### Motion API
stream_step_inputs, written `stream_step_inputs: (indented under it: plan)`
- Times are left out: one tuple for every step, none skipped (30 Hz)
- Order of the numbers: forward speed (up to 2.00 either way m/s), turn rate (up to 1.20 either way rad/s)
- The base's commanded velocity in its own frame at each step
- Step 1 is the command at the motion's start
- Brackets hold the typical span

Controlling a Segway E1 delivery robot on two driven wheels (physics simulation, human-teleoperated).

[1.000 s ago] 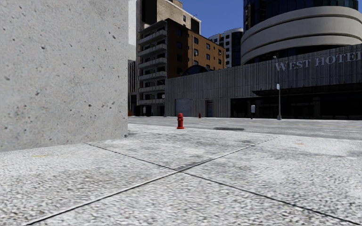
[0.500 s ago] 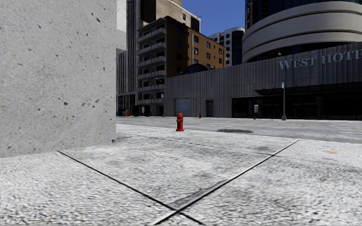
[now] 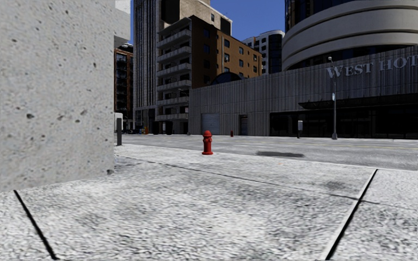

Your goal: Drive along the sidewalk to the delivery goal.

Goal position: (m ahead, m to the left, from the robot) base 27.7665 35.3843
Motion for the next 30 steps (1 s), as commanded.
stream_step_inputs:
  plan:
    - [2.00,0.00]
    - [2.00,0.00]
    - [2.00,0.00]
    - [2.00,0.00]
    - [2.00,0.00]
    - [2.00,0.00]
    - [2.00,0.00]
    - [2.00,0.00]
    - [2.00,0.00]
    - [2.00,0.00]
    - [2.00,0.00]
    - [2.00,0.00]
    - [2.00,0.00]
    - [2.00,0.00]
    - [2.00,0.00]
    - [2.00,0.00]
    - [2.00,0.00]
    - [1.97,0.03]
    - [1.94,0.14]
    - [1.93,0.25]
    - [1.93,0.25]
    - [1.91,0.34]
    - [1.85,0.41]
    - [1.81,0.44]
    - [1.80,0.44]
    - [1.79,0.44]
    - [1.79,0.44]
    - [1.79,0.45]
    - [1.79,0.45]
    - [1.79,0.45]
